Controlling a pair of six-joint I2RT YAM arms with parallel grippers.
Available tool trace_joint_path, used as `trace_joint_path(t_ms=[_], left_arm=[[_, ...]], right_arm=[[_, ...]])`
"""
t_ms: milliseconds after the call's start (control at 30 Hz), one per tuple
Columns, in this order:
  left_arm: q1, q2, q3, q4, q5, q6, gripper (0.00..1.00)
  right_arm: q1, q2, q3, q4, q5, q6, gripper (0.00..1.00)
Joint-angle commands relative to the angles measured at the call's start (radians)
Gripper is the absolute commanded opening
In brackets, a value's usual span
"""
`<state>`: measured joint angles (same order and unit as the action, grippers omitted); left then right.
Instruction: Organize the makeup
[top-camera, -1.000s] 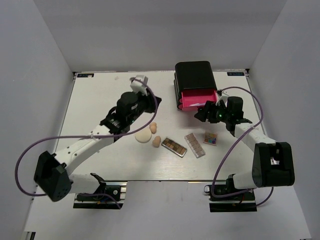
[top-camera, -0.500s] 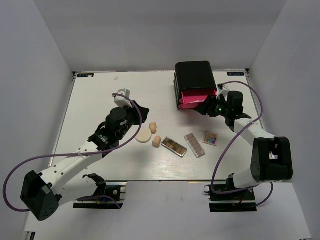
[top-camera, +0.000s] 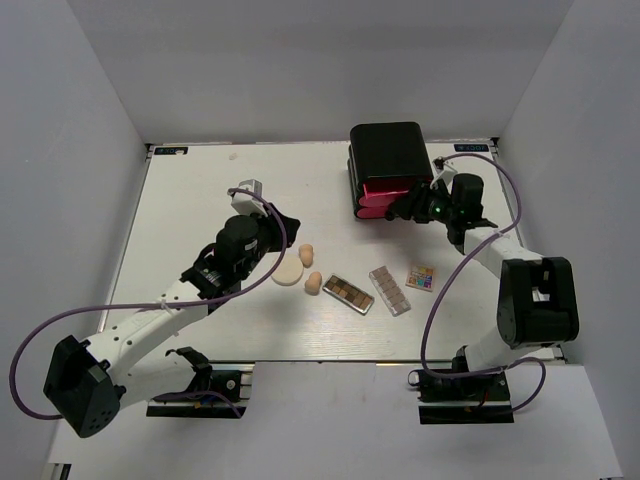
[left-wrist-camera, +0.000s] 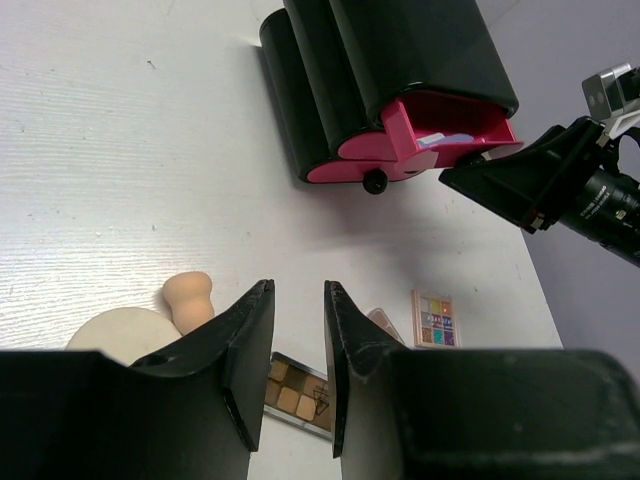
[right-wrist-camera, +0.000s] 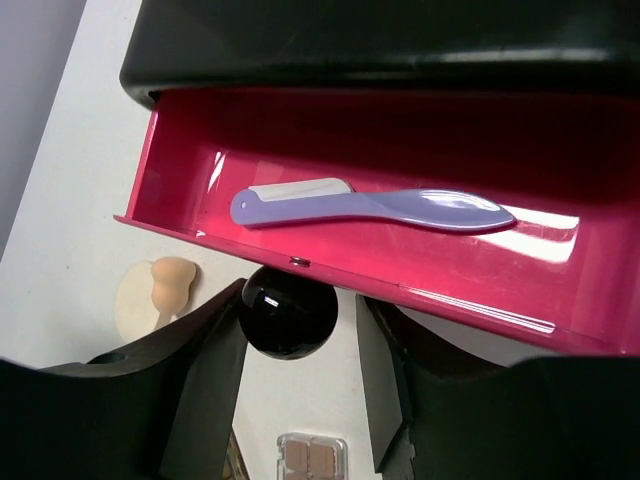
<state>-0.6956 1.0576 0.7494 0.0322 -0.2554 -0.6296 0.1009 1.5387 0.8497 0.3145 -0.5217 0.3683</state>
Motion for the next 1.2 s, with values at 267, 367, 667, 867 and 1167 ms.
trace_joint_path(t_ms=[267,367,667,867,1167], left_arm=[[0.001,0.012,-0.004,0.023,-0.008,-0.012,0.37],[0.001,0.010,-0.007,0.021,-0.010,-0.013,0.37],[0.001,0.018,-0.013,0.023,-0.010,-0.019,0.38],[0.001,0.015,-0.024,0.026,-0.013,-0.027,0.41],[0.001,0.025,-0.028,0.025,-0.008,-0.035,0.46]], right_arm=[[0.005,0.095,0.129,0.162,0.019,0.050,0.51],[0.006,0.118,0.149,0.182,0.020,0.072,0.51],[0.010,0.146,0.164,0.218,0.015,0.115,0.52],[0.005,0.091,0.108,0.179,-0.017,0.098,0.53],[0.000,-0.012,-0.027,0.144,0.014,0.084,0.66]])
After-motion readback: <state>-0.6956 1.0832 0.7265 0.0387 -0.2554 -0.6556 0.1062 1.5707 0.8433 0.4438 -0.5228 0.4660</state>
